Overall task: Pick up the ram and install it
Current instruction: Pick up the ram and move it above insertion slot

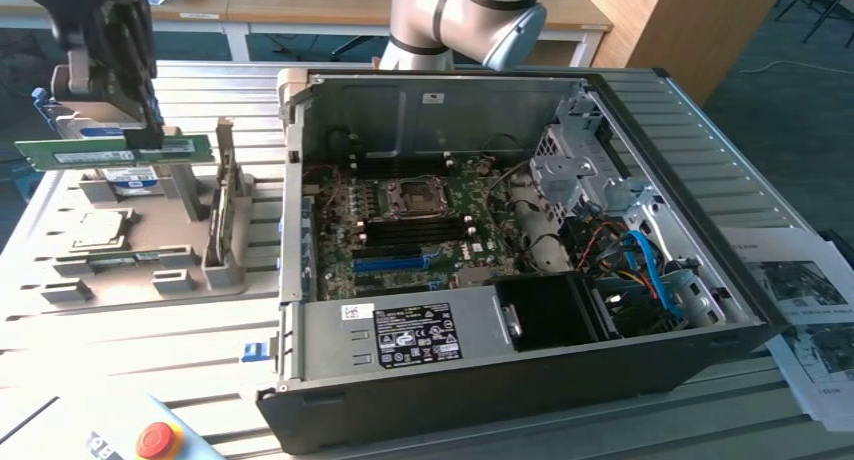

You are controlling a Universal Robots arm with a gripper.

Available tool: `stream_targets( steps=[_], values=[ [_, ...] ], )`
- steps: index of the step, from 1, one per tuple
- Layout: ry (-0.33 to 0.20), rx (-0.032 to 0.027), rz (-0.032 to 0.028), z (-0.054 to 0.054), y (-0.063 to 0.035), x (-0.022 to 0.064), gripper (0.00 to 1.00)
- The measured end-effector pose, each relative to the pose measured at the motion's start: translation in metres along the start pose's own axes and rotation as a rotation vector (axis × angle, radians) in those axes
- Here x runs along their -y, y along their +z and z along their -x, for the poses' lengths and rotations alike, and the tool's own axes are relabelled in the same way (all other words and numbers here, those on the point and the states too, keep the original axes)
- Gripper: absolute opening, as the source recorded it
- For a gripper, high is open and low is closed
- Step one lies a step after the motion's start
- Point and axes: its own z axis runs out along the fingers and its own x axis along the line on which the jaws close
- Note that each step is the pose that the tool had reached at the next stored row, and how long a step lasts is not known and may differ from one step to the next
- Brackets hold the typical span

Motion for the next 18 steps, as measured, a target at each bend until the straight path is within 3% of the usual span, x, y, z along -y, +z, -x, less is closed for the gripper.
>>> stream_targets(
  steps=[10,18],
  values=[
    [0.0,0.0,0.0,-0.002,-0.0009,0.0178,0.12],
    [0.0,0.0003,0.0,-0.005,-0.0018,0.0371,0.12]
  ],
)
